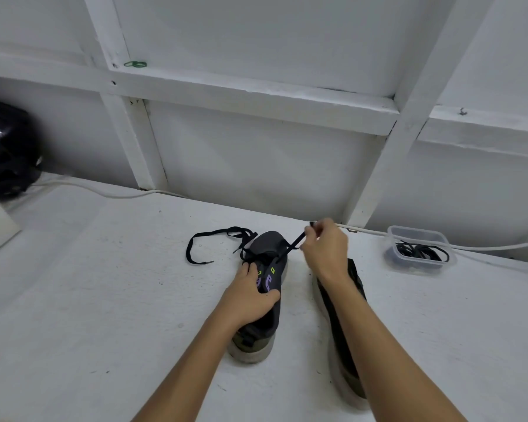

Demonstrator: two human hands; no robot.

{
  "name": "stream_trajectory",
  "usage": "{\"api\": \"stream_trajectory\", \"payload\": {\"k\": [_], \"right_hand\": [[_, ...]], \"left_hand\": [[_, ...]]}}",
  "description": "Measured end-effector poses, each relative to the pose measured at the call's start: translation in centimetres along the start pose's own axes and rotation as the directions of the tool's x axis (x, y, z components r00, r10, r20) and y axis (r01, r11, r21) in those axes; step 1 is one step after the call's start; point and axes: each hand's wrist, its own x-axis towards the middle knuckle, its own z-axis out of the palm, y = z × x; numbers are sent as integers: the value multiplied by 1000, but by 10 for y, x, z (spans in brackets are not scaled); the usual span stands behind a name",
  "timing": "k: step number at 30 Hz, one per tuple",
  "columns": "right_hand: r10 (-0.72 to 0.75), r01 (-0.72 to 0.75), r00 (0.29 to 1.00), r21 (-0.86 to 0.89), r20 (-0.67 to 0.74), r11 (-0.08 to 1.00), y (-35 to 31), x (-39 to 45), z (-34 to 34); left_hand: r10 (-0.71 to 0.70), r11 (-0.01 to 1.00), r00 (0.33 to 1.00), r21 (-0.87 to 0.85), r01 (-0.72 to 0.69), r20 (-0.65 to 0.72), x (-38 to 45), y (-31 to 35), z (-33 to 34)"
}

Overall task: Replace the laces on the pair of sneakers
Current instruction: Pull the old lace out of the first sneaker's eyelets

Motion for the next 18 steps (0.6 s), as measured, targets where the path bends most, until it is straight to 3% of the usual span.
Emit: {"api": "stream_trajectory", "payload": {"k": [2,5,7,11,14,16,18], "right_hand": [[93,-93,996,77,8,993,-1,7,-9],[239,-253,913,-2,330,968,-2,-8,-6],[241,-245,852,-53,464,968,0,-24,4],[98,-87,934,-45,342,995,4,-31,16],[159,-178,969,91,188,980,2,-14,1],[227,-256,949,112,221,960,-1,-4,-12],[261,-291,885,20,386,956,-5,-4,-16]], "left_hand": [[0,1000,1000,-2,0,-1,0,0,0],[-8,1000,1000,17,8,0,1,1,1],[-11,1000,1000,25,11,-2,1,2,0],[-4,1000,1000,19,4,-9,0,1,-1],[-8,1000,1000,26,8,-2,0,1,1],[-10,999,1000,31,10,-4,1,1,1],[-8,1000,1000,29,8,-4,1,1,1]]}}
